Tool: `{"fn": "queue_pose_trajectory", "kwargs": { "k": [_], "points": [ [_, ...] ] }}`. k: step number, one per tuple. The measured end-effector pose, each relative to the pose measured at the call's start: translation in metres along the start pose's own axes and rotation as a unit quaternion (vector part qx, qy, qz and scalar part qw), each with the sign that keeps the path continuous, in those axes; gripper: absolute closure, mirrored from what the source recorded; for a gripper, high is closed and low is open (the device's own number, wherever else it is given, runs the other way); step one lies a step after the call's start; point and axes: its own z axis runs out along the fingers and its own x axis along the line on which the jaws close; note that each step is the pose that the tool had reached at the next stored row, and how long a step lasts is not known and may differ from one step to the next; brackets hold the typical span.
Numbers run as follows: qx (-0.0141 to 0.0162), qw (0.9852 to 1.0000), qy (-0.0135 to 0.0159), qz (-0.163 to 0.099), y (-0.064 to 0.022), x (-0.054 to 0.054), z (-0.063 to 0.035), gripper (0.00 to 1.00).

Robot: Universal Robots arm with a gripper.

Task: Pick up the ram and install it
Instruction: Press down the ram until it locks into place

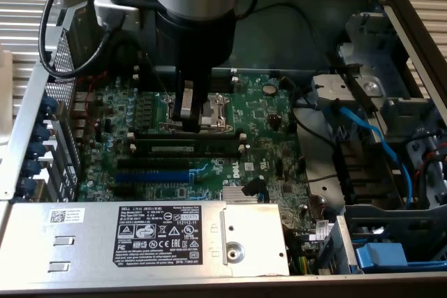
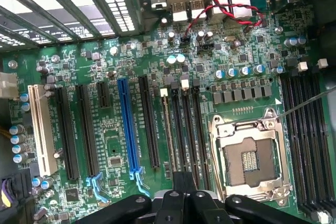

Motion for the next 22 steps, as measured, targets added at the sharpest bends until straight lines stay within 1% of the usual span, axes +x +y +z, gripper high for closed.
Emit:
{"fn": "queue_pose_trajectory", "kwargs": {
  "k": [3, 6, 11, 14, 17, 22],
  "points": [
    [0.0007, 0.9998, -0.0003, 0.022, 0.0, 0.0, 0.0, 0.9],
    [0.0015, 0.999, -0.0005, 0.044, 0.0, 0.0, 0.0, 0.9],
    [0.0026, 0.9969, -0.0012, 0.079, 0.0, 0.0, 0.0, 0.9],
    [0.0033, 0.995, -0.0016, 0.1, 0.0, 0.0, 0.0, 0.9],
    [0.004, 0.9928, -0.0018, 0.12, 0.0, 0.0, 0.0, 0.9],
    [0.0052, 0.9882, -0.0022, 0.153, 0.0, 0.0, 0.0, 0.9]
  ]
}}
